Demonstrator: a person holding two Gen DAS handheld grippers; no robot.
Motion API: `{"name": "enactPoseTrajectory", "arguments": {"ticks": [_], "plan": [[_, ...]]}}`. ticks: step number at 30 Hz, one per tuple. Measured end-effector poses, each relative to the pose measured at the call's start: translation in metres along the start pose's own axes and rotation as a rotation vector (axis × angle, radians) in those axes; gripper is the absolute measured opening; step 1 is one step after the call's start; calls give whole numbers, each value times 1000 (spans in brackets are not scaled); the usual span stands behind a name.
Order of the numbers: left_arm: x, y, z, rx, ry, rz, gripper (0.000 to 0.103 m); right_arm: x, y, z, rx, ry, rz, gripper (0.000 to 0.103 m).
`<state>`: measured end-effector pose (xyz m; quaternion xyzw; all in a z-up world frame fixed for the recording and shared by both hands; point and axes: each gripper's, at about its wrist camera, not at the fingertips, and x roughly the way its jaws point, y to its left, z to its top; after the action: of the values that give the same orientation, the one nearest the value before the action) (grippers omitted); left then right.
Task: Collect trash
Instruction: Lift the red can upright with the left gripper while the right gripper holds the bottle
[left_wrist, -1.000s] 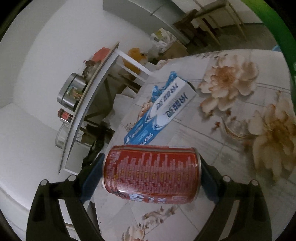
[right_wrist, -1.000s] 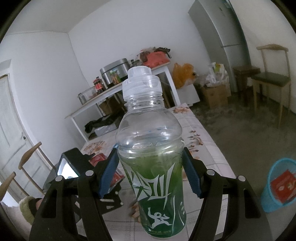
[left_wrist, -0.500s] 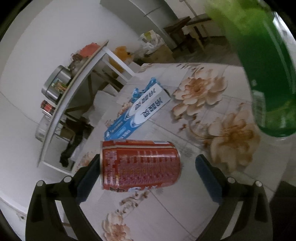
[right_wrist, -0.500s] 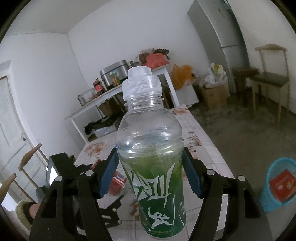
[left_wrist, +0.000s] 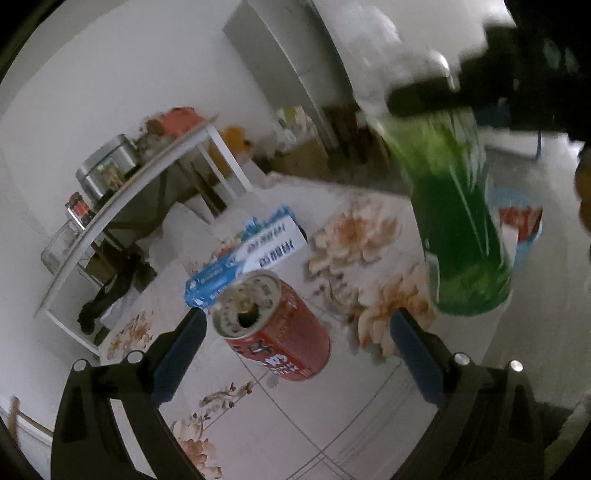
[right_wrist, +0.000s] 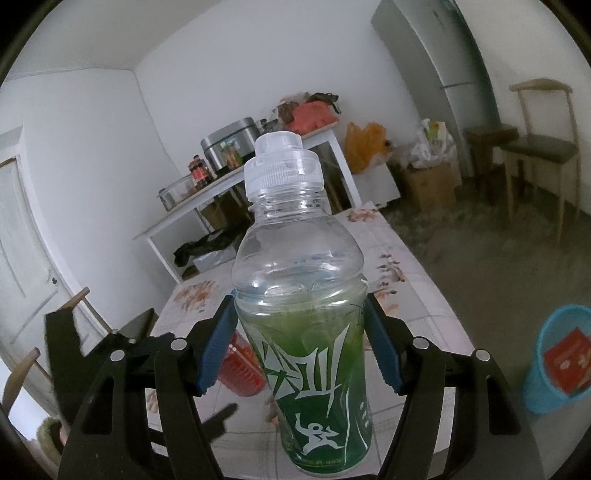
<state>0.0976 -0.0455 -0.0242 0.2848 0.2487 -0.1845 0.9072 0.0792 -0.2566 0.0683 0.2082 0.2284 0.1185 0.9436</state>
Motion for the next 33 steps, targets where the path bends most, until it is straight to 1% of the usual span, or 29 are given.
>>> {"name": "enactPoseTrajectory", "arguments": {"ticks": [2, 3, 4, 5, 7, 9, 11, 15, 17, 20, 23, 27, 30, 33], "plan": [[-1, 9, -2, -49, -17, -2, 97, 1, -1, 2, -1, 2, 1, 64], [-1, 19, -4, -108, -23, -11, 97, 2, -1, 3, -1, 3, 3, 64], [-1, 24, -6, -142, -26, -24, 97, 3, -1, 4, 0, 3, 6, 64], [2, 36, -9, -224, -28, -68, 97, 3, -1, 5, 0, 2, 9, 64], [10, 52, -13, -339, -11, -123, 97, 5, -2, 7, 4, 2, 20, 64], [17, 62, -19, -424, 4, -163, 97, 6, -1, 7, 3, 0, 27, 64], [23, 68, -22, -481, 7, -192, 97, 8, 0, 9, -2, -3, 33, 64], [36, 65, -24, -498, 24, -217, 97, 18, 5, 11, -24, -19, 40, 64], [42, 62, -24, -504, 33, -211, 97, 24, 7, 9, -41, -25, 32, 64], [48, 61, -23, -525, 34, -211, 97, 36, 13, 0, -92, -26, -3, 65], [52, 62, -21, -534, 34, -197, 96, 34, 20, -7, -135, -46, -3, 65], [56, 66, -20, -558, 34, -200, 87, 27, 30, -10, -192, -38, -11, 65], [59, 70, -21, -585, 43, -206, 77, 21, 34, -11, -214, -27, -13, 65], [61, 72, -24, -608, 57, -225, 72, 15, 34, -10, -216, -8, -20, 64]]}}
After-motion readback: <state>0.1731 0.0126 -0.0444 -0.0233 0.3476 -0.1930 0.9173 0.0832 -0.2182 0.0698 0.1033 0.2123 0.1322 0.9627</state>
